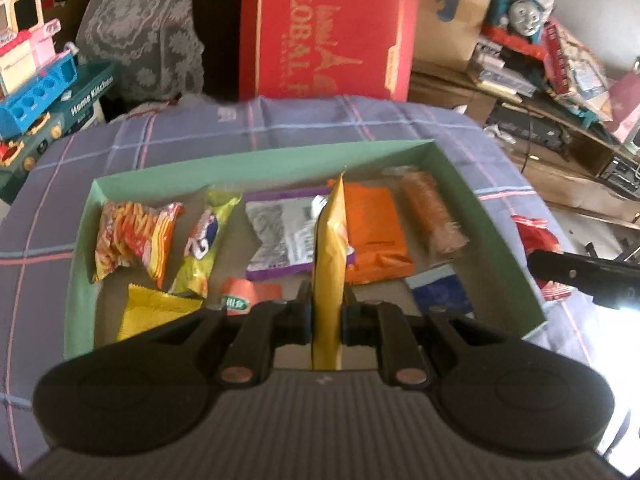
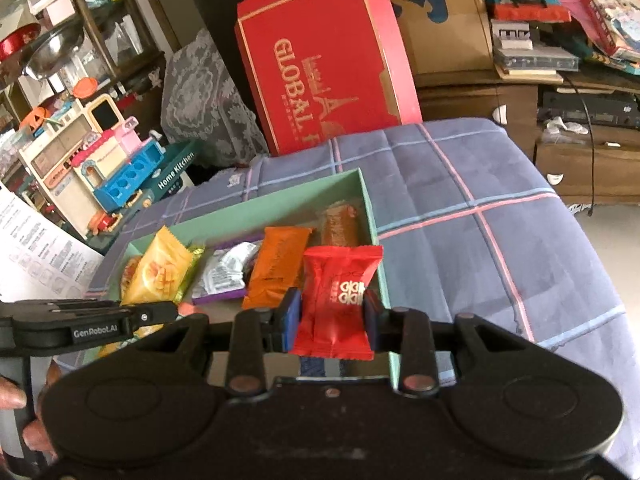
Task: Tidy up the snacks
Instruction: 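Lower both snacks into the green tray and open both grippers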
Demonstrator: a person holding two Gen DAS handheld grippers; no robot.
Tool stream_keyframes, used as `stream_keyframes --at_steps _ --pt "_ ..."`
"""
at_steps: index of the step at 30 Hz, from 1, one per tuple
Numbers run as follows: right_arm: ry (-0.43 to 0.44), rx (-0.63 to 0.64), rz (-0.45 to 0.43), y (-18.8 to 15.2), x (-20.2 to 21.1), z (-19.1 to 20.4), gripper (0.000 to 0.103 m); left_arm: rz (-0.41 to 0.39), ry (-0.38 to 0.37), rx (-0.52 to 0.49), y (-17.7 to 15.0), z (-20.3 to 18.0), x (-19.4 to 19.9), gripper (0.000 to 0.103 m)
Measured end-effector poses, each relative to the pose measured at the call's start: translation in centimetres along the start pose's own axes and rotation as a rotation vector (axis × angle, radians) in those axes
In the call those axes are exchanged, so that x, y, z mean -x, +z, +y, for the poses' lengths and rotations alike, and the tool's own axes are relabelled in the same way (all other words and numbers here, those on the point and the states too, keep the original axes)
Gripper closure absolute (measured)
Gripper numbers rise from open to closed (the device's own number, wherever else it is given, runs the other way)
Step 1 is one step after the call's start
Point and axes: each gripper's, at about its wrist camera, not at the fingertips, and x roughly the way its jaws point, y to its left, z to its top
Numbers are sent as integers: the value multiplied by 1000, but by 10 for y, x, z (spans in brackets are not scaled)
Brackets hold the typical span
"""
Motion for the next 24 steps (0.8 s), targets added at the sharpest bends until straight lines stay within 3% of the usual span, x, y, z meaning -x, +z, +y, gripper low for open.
stream_keyframes --at_steps 5,6,7,8,9,10,13,24 --pt "-10 11 20 -1 -16 1 68 26 18 -15 -2 0 -17 89" --pt "-9 17 20 -1 -17 2 68 20 30 -23 -4 -2 -18 78" --pt "-10 15 13 -1 -15 3 59 17 39 -30 -4 -3 -19 50" --pt "-1 9 2 -1 -14 3 36 11 47 -33 -5 -4 -19 36" --pt "9 0 -15 -1 -10 3 24 -8 62 -40 -7 -6 -18 16" --pt "12 -6 -38 -1 -7 4 8 -26 77 -48 -8 -8 -15 8" --pt "9 -5 -95 -2 4 8 0 -48 99 -83 -12 -13 -9 3" --pt "11 -45 -54 -15 17 12 0 -38 69 -74 -43 -9 18 0"
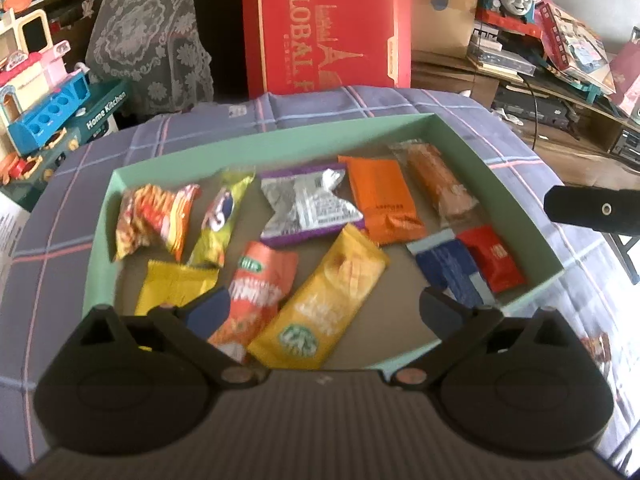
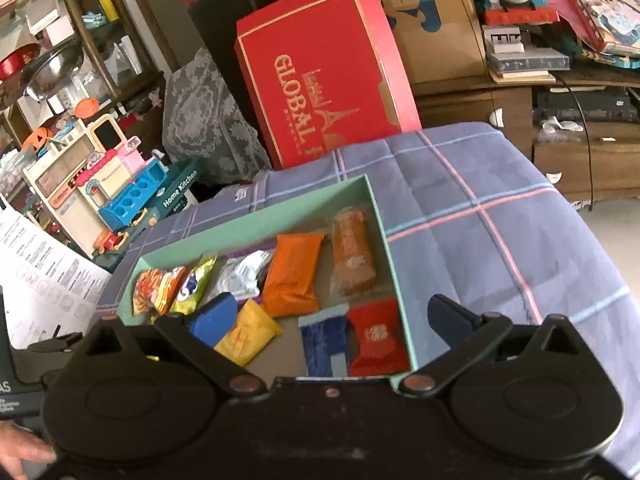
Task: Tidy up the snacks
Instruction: 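Move both grippers back toward the remaining snacks on the bedspread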
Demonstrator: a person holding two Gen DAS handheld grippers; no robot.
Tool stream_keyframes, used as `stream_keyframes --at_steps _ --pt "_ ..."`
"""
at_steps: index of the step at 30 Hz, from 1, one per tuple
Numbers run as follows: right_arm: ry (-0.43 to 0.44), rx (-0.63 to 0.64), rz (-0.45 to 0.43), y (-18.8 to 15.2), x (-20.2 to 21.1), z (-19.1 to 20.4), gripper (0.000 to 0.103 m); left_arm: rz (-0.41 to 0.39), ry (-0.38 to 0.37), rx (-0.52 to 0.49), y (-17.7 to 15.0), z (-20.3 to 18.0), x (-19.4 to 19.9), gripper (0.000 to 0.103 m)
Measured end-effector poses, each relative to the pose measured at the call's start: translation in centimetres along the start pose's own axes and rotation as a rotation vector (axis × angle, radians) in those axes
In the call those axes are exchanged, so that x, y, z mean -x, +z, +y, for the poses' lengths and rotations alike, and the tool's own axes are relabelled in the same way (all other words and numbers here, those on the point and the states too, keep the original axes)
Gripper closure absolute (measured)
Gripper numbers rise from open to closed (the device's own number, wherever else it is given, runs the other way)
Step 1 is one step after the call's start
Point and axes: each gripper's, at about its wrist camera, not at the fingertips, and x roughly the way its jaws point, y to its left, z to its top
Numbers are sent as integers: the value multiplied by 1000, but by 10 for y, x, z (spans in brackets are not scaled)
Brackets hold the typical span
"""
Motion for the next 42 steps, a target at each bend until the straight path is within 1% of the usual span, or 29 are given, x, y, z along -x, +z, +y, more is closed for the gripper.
stream_keyframes --at_steps 8,16,19,22,27,28,29,31,32,33,35,37,38,42 --pt "17 11 24 -22 24 13 0 0 9 55 -30 21 29 0" --pt "25 30 42 -54 40 34 0 10 33 93 -74 46 55 0" --pt "52 11 76 -66 42 38 0 20 42 93 -93 54 60 0" --pt "57 22 103 -79 42 42 0 34 50 96 -112 61 62 0" --pt "100 8 190 -102 32 50 0 62 57 119 -133 70 62 0" --pt "102 5 204 -106 29 51 2 67 55 124 -135 71 61 0" --pt "98 2 218 -110 26 53 9 72 52 128 -137 72 61 0" --pt "87 -2 248 -118 19 54 17 74 46 125 -139 71 60 0" --pt "88 -4 258 -120 16 55 24 74 46 121 -140 71 59 0" --pt "87 -9 264 -123 14 55 28 72 47 116 -141 70 59 0" --pt "82 -2 276 -126 9 58 40 72 51 117 -142 71 58 0" --pt "82 25 280 -129 7 62 47 78 48 131 -142 73 55 0" --pt "82 41 283 -130 6 66 50 80 47 136 -142 74 54 0" --pt "65 90 297 -135 -4 71 52 72 50 132 -141 77 53 0"
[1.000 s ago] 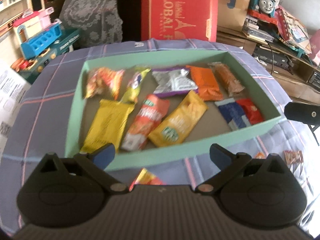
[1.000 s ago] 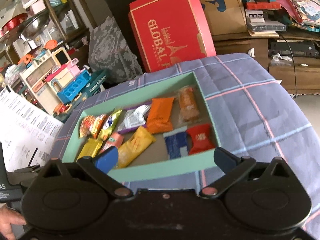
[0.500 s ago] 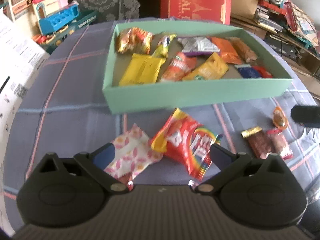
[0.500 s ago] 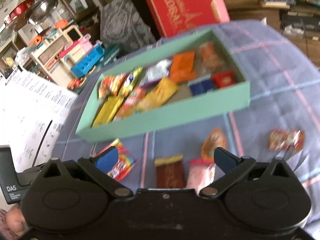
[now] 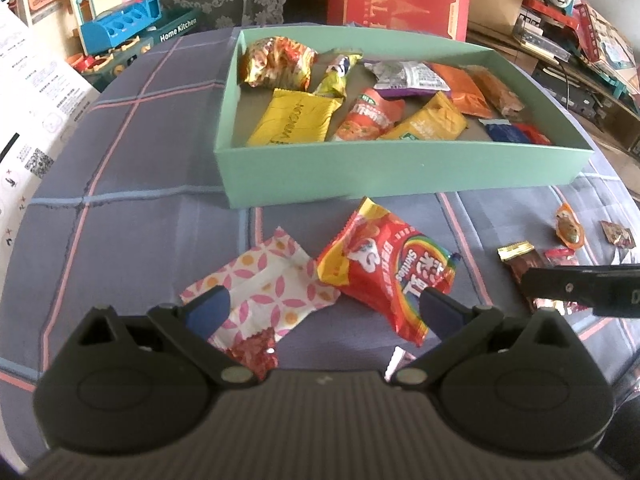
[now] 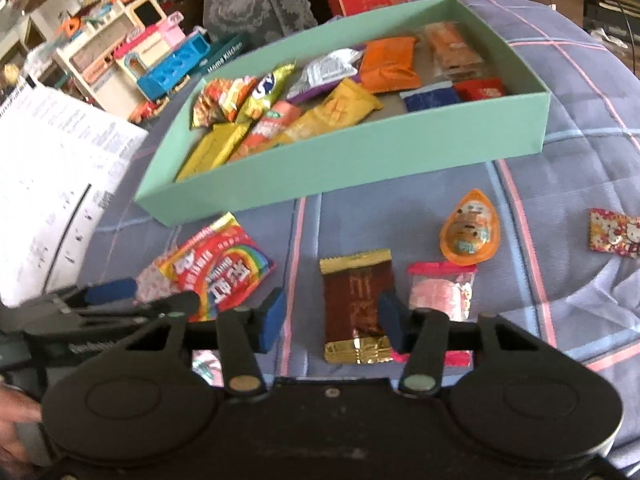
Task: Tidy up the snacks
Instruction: 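Move both grippers back toward the remaining snacks on the bedspread, then grasp the brown-gold chocolate bar with the right gripper while the left grasps the red Skittles bag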
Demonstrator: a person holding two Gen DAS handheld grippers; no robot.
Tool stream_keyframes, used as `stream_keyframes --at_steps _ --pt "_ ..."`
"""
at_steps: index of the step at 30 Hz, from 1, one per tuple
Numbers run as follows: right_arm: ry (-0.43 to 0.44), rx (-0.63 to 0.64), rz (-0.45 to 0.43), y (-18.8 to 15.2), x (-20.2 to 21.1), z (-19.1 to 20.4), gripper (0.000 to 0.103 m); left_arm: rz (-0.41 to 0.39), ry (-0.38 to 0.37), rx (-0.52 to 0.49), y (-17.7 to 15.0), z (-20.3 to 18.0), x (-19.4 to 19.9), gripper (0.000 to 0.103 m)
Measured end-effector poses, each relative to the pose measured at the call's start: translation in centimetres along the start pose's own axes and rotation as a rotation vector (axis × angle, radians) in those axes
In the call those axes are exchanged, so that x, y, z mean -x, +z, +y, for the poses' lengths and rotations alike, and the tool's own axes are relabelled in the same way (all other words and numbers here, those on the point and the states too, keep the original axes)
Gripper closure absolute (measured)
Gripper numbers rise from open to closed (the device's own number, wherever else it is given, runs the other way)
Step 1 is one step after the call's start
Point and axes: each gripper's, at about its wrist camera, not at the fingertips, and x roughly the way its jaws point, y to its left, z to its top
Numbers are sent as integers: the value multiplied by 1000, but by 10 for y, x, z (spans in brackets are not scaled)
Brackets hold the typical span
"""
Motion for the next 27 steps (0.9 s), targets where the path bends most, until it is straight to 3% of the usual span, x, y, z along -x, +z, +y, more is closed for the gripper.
stream_keyframes --at_steps 7,11,15,20,27 --pt "-29 113 -10 -3 0 14 55 -12 7 -28 6 -1 -4 0" --pt "-106 166 -8 -4 -3 16 55 -21 3 -50 12 -4 -6 0" --pt "-107 156 -6 -8 -4 7 55 -22 -14 -106 18 -16 -12 0" --pt "-173 284 -31 -22 -4 20 61 11 -29 -218 20 -41 -29 0" --pt "-145 250 -46 -20 0 10 62 20 -60 -270 14 -58 -41 8"
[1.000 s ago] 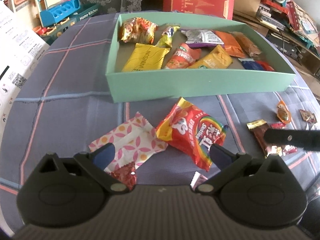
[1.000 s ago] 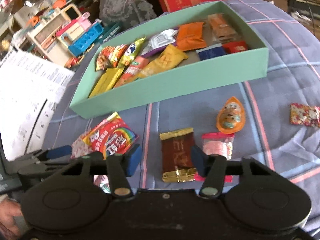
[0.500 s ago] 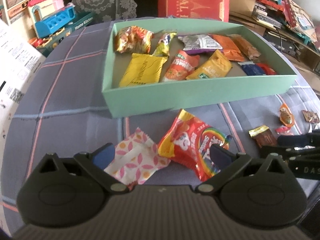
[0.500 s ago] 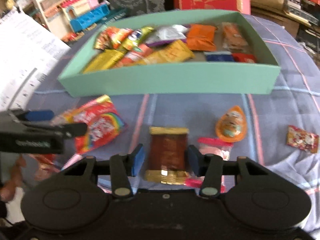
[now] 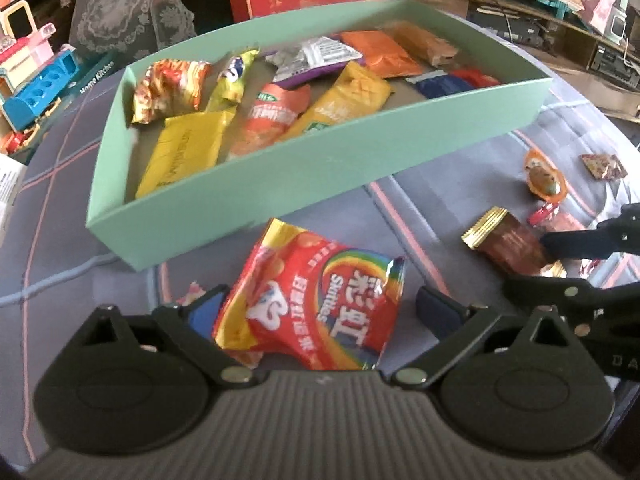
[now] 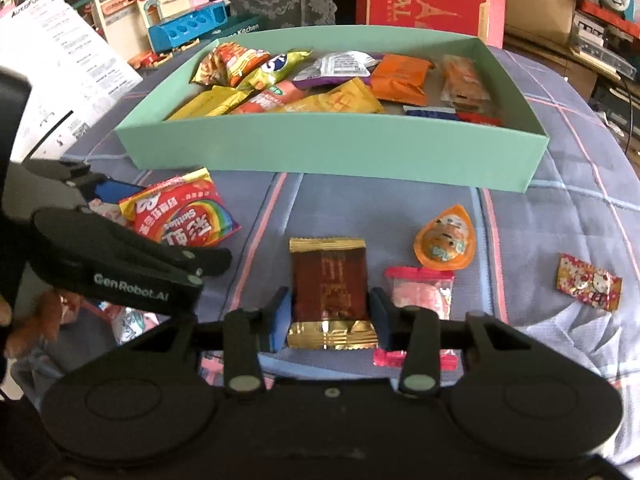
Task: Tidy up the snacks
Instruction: 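Grasp the brown-gold chocolate bar with the right gripper while the left grasps the red Skittles bag, then carry both snacks over the green tray and open both grippers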
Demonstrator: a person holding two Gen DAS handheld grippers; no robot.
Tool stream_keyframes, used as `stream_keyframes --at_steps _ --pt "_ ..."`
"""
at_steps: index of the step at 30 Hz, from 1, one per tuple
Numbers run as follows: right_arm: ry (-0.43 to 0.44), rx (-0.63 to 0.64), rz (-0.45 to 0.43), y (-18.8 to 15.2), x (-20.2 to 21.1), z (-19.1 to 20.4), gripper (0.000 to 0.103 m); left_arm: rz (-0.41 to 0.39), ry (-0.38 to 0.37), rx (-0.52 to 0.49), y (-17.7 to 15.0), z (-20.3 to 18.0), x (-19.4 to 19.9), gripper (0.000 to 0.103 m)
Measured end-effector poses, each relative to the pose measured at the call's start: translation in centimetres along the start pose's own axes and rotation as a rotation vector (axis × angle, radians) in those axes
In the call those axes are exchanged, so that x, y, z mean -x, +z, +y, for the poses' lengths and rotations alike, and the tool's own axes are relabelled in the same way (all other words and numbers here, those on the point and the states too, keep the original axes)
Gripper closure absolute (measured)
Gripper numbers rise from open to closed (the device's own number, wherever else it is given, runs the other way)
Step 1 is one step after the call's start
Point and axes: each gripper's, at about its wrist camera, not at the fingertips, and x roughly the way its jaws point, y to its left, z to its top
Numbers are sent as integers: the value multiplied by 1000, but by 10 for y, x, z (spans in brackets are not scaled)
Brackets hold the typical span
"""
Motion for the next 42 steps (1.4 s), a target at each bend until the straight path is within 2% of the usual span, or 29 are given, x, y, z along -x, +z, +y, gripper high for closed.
stream_keyframes --at_steps 1,6,12,14,17,23,28,42 --pt "3 -7 -2 1 -1 -1 62 -1 -16 7 0 1 0 15" --pt "22 -32 -9 2 -3 -6 61 -28 -43 -21 -1 -2 4 34" --pt "17 -29 -22 2 -5 -3 60 -25 -36 5 1 -4 6 39" --pt "16 -19 -15 3 -4 -1 64 -26 -40 22 3 -3 9 43" --pt "57 -83 -3 5 -2 -10 65 -34 -65 56 4 2 16 53" --pt "111 -188 11 3 3 -22 65 -26 -68 87 1 5 21 57" --pt "122 -217 0 -2 13 -27 65 -18 -92 130 -2 9 29 65" --pt "146 -263 -63 0 33 -32 65 -74 -99 129 -3 4 62 66"
